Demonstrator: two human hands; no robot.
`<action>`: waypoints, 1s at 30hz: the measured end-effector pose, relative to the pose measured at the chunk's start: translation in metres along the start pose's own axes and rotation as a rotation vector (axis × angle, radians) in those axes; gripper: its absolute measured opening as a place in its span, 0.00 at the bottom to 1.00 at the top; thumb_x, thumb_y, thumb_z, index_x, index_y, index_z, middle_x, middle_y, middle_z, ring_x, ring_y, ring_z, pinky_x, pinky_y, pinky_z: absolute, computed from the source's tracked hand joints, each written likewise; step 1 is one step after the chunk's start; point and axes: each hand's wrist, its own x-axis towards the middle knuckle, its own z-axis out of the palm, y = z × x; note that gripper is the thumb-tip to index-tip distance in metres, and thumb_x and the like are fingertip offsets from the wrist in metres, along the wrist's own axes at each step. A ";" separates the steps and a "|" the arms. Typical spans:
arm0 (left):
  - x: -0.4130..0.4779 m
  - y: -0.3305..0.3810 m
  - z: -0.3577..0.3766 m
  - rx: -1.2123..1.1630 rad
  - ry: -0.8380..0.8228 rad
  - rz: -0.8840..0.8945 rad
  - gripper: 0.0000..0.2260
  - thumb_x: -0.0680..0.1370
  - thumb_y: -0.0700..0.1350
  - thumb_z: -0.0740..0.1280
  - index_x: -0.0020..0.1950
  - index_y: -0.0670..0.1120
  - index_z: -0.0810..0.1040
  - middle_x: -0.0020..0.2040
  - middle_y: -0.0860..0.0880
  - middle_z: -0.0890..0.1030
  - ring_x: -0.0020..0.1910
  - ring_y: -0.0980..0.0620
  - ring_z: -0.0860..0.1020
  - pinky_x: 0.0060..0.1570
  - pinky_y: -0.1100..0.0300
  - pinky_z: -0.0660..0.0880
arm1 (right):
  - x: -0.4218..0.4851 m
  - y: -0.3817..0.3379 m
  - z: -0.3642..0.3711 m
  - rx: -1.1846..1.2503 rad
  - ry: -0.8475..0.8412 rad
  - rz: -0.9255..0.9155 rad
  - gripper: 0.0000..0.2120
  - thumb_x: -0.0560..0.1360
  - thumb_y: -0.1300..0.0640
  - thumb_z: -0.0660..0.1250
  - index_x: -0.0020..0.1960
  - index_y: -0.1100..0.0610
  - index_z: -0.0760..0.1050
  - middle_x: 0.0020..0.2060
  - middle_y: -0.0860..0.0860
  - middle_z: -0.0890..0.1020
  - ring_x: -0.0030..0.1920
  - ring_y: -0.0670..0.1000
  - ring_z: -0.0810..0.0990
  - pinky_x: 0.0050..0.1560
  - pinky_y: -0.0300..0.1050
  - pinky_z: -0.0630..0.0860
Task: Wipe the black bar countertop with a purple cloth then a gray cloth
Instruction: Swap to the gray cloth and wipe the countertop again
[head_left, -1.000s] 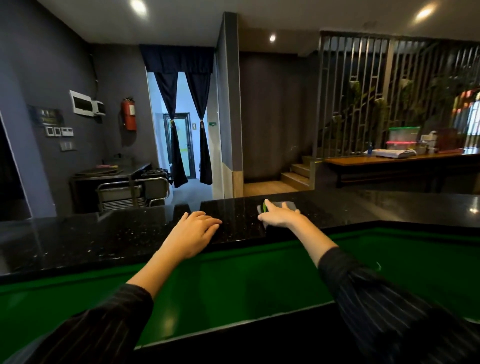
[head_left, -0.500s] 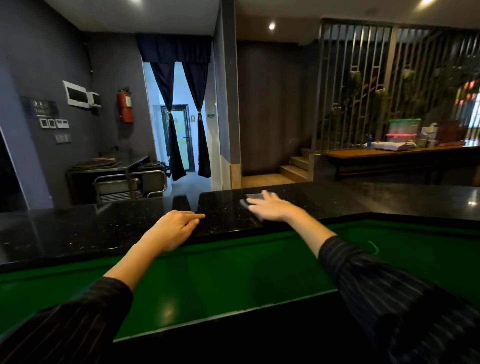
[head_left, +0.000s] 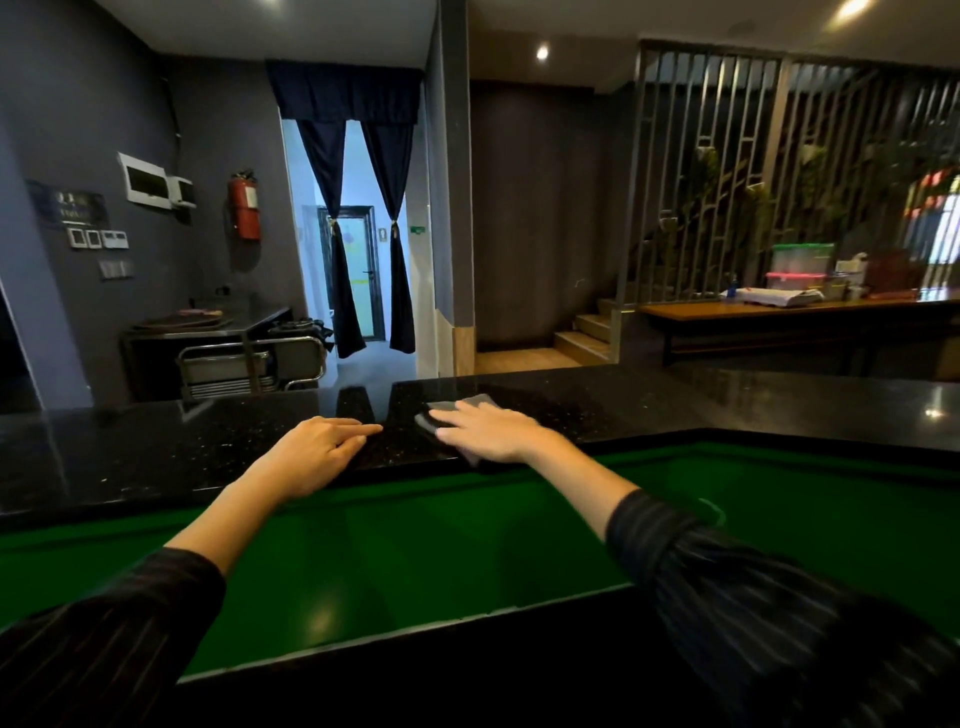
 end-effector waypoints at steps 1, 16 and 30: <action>0.000 0.001 0.000 0.001 -0.003 -0.005 0.16 0.82 0.48 0.55 0.69 0.55 0.71 0.70 0.49 0.72 0.69 0.48 0.69 0.71 0.53 0.62 | -0.005 0.019 -0.003 0.013 -0.001 0.034 0.26 0.81 0.39 0.46 0.78 0.41 0.50 0.80 0.50 0.50 0.79 0.58 0.50 0.74 0.61 0.49; 0.001 0.002 -0.003 -0.017 0.065 -0.035 0.23 0.74 0.52 0.53 0.64 0.51 0.77 0.65 0.50 0.78 0.66 0.50 0.74 0.66 0.59 0.66 | 0.125 -0.048 0.001 -0.017 -0.014 0.177 0.30 0.80 0.36 0.44 0.79 0.45 0.48 0.80 0.56 0.48 0.78 0.62 0.48 0.76 0.61 0.47; -0.058 -0.070 -0.036 0.063 0.109 -0.169 0.25 0.74 0.58 0.52 0.63 0.50 0.78 0.63 0.52 0.79 0.64 0.55 0.75 0.64 0.62 0.66 | 0.161 0.030 -0.020 -0.005 -0.134 0.253 0.30 0.81 0.37 0.44 0.79 0.46 0.45 0.80 0.55 0.45 0.79 0.61 0.45 0.76 0.63 0.46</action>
